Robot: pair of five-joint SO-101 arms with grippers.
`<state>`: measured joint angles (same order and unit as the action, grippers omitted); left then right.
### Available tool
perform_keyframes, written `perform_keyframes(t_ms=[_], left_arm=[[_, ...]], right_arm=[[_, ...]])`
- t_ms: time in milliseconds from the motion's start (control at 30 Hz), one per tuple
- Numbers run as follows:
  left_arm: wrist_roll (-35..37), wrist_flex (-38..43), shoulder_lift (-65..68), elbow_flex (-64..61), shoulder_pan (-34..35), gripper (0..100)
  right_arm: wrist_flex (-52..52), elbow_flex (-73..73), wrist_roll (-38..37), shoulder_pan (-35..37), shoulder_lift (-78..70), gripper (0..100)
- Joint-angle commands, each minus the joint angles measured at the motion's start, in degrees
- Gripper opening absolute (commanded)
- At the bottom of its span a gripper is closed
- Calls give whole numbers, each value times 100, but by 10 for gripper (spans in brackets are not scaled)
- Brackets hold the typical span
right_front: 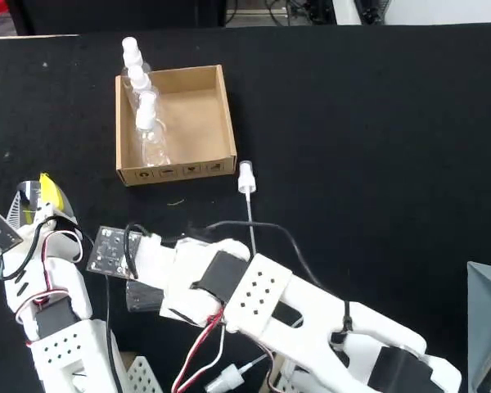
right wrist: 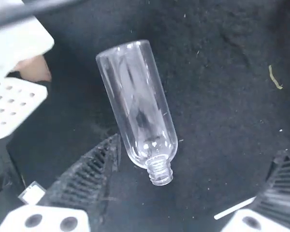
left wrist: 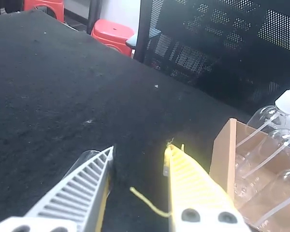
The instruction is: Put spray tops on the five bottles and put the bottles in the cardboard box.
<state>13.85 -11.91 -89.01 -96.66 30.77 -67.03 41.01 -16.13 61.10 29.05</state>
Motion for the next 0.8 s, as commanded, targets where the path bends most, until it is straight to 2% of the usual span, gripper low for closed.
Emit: perform_keyframes(t_ms=[0, 267, 433, 767], left_arm=[[26, 141, -88, -127, 48, 152], [0, 141, -88, -127, 48, 152], [0, 132, -88, -127, 48, 152], [-9, 123, -88, -127, 75, 152]], right_arm=[[404, 154, -290, 123, 286, 410], [492, 611, -1240, 105, 286, 410], [826, 787, -1424, 97, 66, 410], [1081, 347, -1486, 97, -1490, 410]])
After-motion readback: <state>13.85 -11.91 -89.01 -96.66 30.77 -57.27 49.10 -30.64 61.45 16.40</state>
